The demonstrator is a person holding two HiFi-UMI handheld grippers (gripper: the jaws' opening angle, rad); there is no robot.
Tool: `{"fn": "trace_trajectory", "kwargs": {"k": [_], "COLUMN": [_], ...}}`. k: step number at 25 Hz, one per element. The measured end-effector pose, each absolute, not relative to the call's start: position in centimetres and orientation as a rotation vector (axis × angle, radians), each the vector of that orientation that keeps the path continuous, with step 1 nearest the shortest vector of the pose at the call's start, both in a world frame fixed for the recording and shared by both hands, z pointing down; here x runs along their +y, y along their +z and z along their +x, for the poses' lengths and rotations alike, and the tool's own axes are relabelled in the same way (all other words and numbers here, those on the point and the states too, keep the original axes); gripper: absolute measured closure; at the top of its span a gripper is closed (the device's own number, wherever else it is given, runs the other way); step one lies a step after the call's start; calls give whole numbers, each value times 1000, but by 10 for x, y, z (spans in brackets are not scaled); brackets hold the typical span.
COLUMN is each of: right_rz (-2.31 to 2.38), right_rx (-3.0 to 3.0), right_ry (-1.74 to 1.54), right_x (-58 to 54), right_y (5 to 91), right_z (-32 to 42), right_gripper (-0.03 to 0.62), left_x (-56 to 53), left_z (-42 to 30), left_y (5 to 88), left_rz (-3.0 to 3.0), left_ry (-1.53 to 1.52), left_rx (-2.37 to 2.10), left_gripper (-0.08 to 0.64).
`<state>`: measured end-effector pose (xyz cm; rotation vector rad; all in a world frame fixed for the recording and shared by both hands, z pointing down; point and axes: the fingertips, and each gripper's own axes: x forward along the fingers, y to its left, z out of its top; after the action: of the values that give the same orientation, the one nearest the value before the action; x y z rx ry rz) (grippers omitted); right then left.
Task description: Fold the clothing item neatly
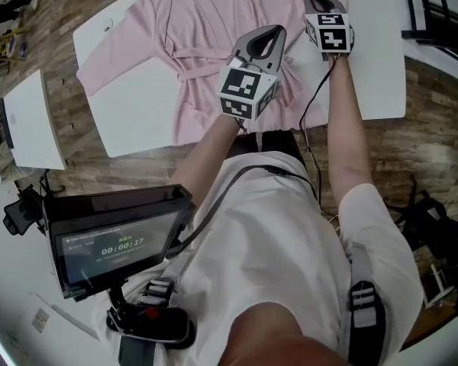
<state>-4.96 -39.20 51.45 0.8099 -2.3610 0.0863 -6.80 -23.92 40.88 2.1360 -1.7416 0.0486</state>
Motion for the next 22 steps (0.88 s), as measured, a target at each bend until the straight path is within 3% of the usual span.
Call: {"fn": "trace_trajectory", "kwargs": {"k": [22], "right_rz": [582], "right_rx": [-2425], "right_ry": [42], "right_x": [-352], "right_y": [528], "right_z": [-134], "right_gripper": [534], "left_x": [-227], "left_z": [-107], "left_y": [418], "left_rz": [2020], "left_ry": [47], "left_rx": [-1860], "left_gripper": [558]}}
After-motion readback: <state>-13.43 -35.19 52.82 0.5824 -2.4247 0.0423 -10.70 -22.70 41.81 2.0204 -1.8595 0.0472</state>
